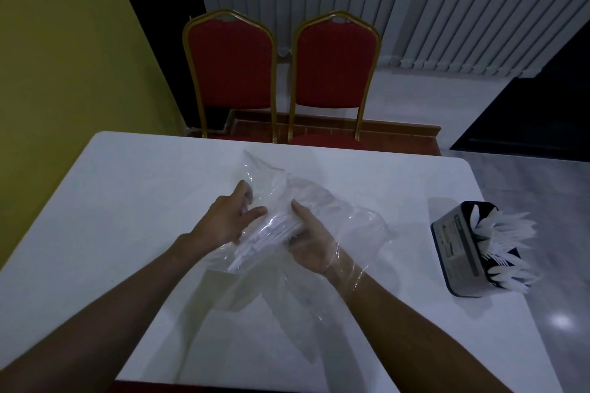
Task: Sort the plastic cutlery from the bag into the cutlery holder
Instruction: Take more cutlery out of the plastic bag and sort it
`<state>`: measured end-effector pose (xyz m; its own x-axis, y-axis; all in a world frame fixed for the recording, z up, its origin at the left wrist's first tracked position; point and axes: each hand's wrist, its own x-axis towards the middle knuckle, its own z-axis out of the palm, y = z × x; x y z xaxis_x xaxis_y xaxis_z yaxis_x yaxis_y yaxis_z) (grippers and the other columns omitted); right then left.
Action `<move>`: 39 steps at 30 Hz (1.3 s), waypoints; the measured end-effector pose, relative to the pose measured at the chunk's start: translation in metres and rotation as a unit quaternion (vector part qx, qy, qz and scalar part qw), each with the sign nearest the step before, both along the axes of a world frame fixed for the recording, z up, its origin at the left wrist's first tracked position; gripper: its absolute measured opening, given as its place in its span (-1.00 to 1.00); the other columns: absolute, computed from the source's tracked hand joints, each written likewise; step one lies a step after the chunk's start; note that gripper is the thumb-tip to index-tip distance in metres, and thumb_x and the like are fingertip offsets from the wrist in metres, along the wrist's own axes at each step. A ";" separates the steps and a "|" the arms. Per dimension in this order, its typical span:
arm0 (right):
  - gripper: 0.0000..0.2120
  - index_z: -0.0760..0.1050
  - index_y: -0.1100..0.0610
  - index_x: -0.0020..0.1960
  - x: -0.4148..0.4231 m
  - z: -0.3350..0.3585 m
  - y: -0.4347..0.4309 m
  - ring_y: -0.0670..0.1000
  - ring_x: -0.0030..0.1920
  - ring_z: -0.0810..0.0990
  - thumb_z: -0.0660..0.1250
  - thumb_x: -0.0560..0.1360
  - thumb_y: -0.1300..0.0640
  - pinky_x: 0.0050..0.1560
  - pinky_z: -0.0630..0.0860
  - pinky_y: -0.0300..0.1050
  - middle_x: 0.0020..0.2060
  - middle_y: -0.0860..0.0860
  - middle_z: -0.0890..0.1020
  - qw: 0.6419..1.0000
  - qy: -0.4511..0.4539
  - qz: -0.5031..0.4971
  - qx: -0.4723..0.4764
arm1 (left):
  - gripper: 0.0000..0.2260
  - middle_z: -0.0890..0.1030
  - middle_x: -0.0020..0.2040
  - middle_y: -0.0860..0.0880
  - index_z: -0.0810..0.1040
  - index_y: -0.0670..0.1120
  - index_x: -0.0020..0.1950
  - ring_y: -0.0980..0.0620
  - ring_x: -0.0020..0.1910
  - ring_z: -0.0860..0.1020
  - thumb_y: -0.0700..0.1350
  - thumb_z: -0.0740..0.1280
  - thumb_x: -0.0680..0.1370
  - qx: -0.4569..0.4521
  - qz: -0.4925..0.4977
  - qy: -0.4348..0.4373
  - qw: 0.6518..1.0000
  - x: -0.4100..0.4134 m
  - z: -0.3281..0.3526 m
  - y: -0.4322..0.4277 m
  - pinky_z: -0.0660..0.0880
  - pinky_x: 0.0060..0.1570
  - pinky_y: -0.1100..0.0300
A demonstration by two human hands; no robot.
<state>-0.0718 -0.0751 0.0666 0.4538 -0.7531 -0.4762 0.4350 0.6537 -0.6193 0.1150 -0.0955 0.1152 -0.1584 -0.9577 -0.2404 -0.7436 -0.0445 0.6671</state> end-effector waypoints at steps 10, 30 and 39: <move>-0.65 0.54 0.32 0.07 0.005 -0.021 0.000 0.12 -0.09 0.67 0.27 0.56 0.01 0.02 0.59 -0.05 -0.11 0.19 0.68 0.997 -0.065 0.000 0.043 | -0.57 0.51 -0.24 -0.12 0.31 -0.07 -0.04 -0.02 -0.50 0.46 0.03 0.52 0.36 -0.013 0.089 0.053 0.995 0.023 -0.017 0.011 0.47 -0.60 0.15; -0.96 0.55 0.25 -0.12 -0.060 -0.036 0.000 0.15 -0.27 0.63 0.32 0.46 0.31 -0.16 0.61 0.03 -0.27 0.18 0.62 0.962 0.208 -0.019 0.174 | -0.69 0.57 -0.36 -0.30 0.49 -0.19 -0.21 -0.04 -0.62 0.44 -0.17 0.59 0.26 0.024 0.265 0.112 0.957 0.127 -0.055 0.024 0.41 -0.61 0.31; -0.75 0.54 0.33 -0.13 -0.066 -0.067 0.005 0.24 -0.16 0.67 0.42 0.21 0.27 -0.04 0.63 0.23 -0.16 0.27 0.65 0.880 0.443 -0.066 0.158 | -0.76 0.66 -0.35 0.03 0.53 -0.02 -0.27 -0.02 -0.25 0.63 0.09 0.50 0.34 -0.011 0.355 0.003 0.935 0.144 -0.090 0.040 0.52 -0.15 0.08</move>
<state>-0.1375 -0.0702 0.0001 -0.2822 -0.5379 -0.7944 -0.0410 0.8340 -0.5502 0.2594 -0.0551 0.0252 0.5185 -0.8263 -0.2198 -0.5276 -0.5115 0.6783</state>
